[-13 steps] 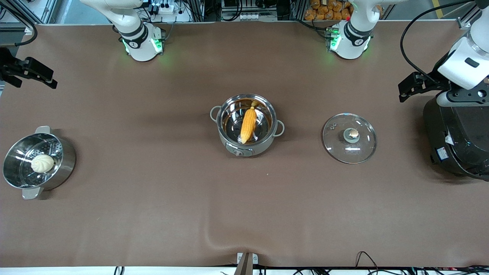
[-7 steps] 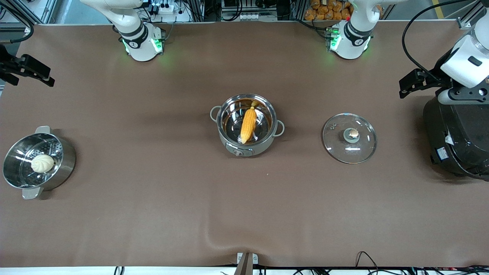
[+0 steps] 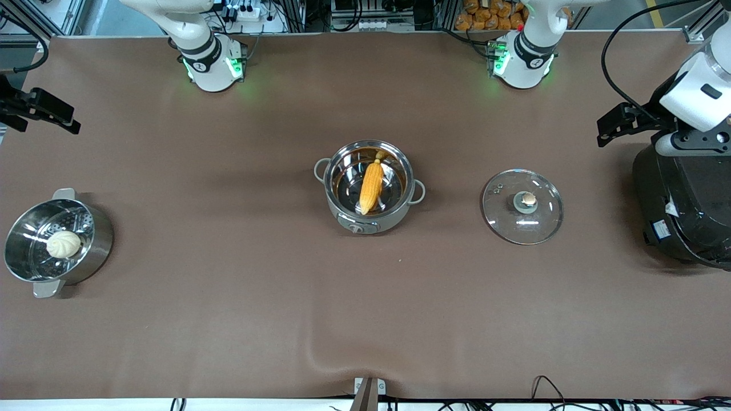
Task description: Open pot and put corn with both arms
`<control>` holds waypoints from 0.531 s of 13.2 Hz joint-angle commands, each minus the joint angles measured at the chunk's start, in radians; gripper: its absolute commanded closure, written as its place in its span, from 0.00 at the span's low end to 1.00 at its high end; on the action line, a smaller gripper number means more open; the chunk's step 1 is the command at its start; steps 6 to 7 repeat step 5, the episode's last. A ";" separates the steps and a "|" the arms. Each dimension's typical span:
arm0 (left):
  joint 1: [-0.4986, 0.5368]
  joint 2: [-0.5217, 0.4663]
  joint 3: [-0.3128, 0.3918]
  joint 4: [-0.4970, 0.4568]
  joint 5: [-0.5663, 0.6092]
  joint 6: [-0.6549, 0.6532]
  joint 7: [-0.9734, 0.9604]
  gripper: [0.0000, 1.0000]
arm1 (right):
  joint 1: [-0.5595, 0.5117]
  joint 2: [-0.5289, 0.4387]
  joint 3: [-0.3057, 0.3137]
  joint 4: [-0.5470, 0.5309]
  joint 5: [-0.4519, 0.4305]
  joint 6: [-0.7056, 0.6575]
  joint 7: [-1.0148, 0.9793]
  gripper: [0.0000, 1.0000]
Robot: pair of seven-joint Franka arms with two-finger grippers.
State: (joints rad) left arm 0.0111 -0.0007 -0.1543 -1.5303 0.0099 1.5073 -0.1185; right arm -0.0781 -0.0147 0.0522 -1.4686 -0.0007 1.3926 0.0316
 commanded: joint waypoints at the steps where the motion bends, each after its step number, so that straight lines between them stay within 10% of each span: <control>1: 0.004 -0.019 0.006 -0.007 -0.008 -0.015 0.013 0.00 | -0.023 0.030 0.015 0.054 0.022 -0.030 -0.012 0.00; 7: 0.004 -0.021 0.006 -0.005 -0.007 -0.015 0.019 0.00 | -0.022 0.030 0.015 0.048 0.021 -0.030 -0.012 0.00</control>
